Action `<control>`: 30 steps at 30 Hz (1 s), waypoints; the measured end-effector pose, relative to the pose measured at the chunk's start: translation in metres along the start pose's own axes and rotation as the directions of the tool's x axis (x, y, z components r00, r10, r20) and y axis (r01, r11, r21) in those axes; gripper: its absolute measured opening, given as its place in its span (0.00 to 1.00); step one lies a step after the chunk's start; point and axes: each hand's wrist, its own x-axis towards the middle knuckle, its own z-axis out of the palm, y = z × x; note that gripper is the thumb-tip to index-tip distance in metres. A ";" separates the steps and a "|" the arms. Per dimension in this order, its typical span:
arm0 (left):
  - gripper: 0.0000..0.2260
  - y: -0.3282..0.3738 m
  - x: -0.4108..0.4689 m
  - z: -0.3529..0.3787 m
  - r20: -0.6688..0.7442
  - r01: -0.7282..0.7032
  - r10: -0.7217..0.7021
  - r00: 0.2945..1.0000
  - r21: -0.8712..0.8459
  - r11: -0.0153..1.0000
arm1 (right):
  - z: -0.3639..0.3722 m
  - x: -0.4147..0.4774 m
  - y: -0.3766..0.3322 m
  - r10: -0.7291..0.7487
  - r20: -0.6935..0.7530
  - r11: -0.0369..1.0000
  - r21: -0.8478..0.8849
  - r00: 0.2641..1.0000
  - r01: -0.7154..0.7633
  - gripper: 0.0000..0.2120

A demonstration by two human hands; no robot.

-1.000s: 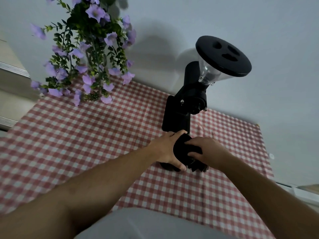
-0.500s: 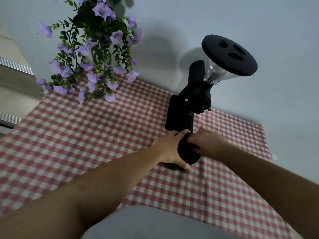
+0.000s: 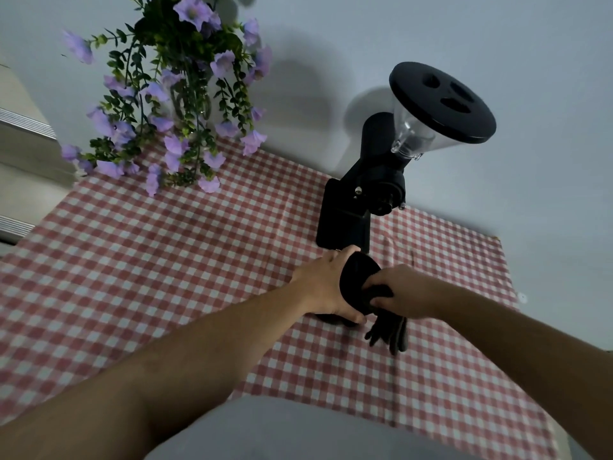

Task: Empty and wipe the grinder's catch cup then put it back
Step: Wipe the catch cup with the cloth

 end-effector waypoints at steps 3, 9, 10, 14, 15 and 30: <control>0.56 0.002 0.000 -0.003 0.020 -0.001 0.001 1.000 -0.001 1.000 | -0.013 0.008 0.005 -0.025 -0.102 0.994 -0.108 0.994 0.014 0.16; 0.56 0.001 0.001 0.003 -0.025 0.010 -0.009 1.000 0.034 0.999 | 0.009 0.000 -0.006 0.063 -0.090 0.996 -0.060 0.994 -0.068 0.13; 0.56 0.001 0.002 0.005 -0.035 0.016 -0.015 0.999 0.031 0.999 | 0.004 -0.002 -0.006 0.061 -0.013 0.998 -0.013 0.998 -0.061 0.13; 0.55 0.000 0.003 0.004 -0.034 0.013 -0.013 0.999 -0.005 1.000 | -0.034 -0.003 0.007 0.025 -0.009 0.985 0.171 1.000 -0.023 0.10; 0.56 0.000 0.002 0.002 -0.022 0.013 -0.013 1.000 0.001 1.000 | -0.034 -0.001 0.009 0.058 -0.105 0.977 0.210 0.993 -0.034 0.10; 0.57 -0.005 -0.001 -0.001 0.058 0.005 0.002 0.998 -0.111 0.994 | -0.001 0.000 0.003 0.243 -0.373 0.917 0.389 0.895 -0.087 0.14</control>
